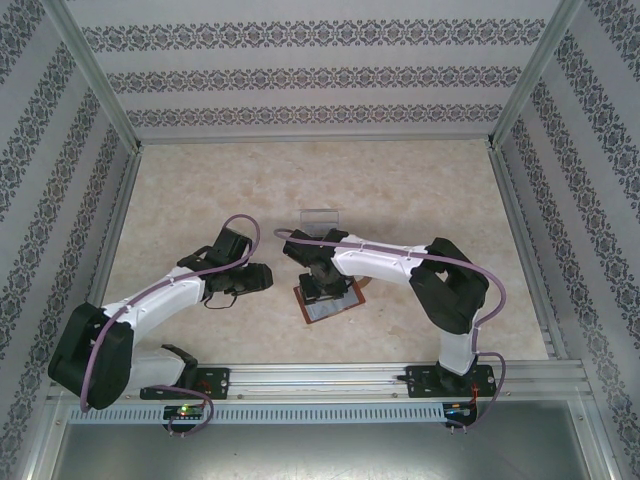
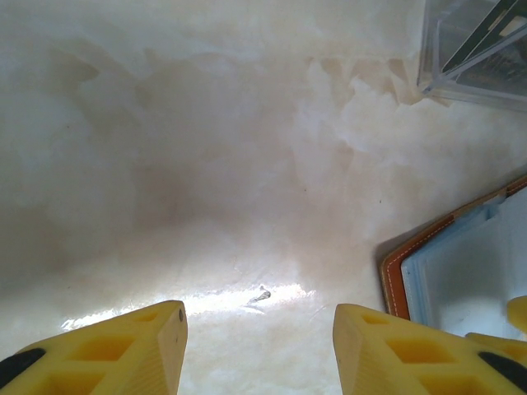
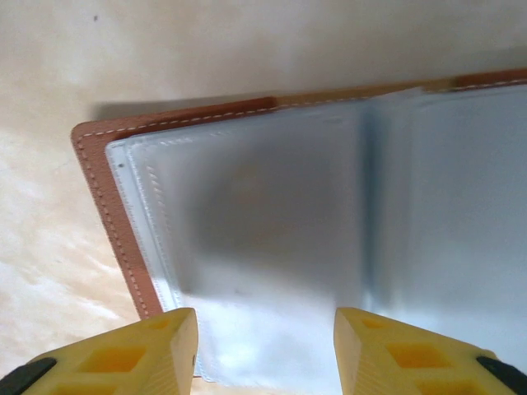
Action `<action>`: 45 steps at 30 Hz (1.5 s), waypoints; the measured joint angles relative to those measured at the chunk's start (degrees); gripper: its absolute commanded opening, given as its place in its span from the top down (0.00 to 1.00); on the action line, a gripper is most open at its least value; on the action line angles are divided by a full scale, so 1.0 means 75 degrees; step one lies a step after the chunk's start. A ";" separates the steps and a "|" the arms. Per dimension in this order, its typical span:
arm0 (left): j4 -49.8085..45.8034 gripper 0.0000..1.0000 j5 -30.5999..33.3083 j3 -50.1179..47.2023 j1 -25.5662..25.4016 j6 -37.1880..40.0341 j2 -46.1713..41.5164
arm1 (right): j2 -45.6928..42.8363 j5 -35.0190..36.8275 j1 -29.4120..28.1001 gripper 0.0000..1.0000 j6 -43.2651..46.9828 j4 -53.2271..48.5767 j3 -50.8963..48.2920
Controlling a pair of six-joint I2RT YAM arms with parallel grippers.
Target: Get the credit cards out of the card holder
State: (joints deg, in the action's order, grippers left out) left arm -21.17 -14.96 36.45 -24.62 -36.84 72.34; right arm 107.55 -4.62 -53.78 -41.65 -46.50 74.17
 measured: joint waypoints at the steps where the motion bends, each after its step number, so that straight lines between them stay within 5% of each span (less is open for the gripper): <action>1: 0.0000 0.50 0.0000 0.0003 0.0000 0.0000 0.0012 | -0.0003 0.0090 -0.0003 0.50 0.0003 -0.0076 0.0038; 11: 0.0000 0.49 -0.0006 0.0023 0.0000 0.0032 0.0050 | -0.0047 0.0516 -0.0108 0.48 0.0277 -0.0475 0.0309; 25: 0.0003 0.49 -0.0146 0.0076 0.0000 0.0032 0.0137 | 0.0079 -0.1247 -0.0146 0.49 0.0405 0.1317 0.0178; 45: 0.0000 0.49 -0.0146 0.0076 0.0000 0.0029 0.0137 | 0.0216 -0.0644 0.0052 0.49 0.0417 0.1107 -0.0163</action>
State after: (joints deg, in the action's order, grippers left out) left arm -21.17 -16.05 37.01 -24.62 -36.62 73.36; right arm 109.16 -9.45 -53.39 -38.52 -38.20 72.95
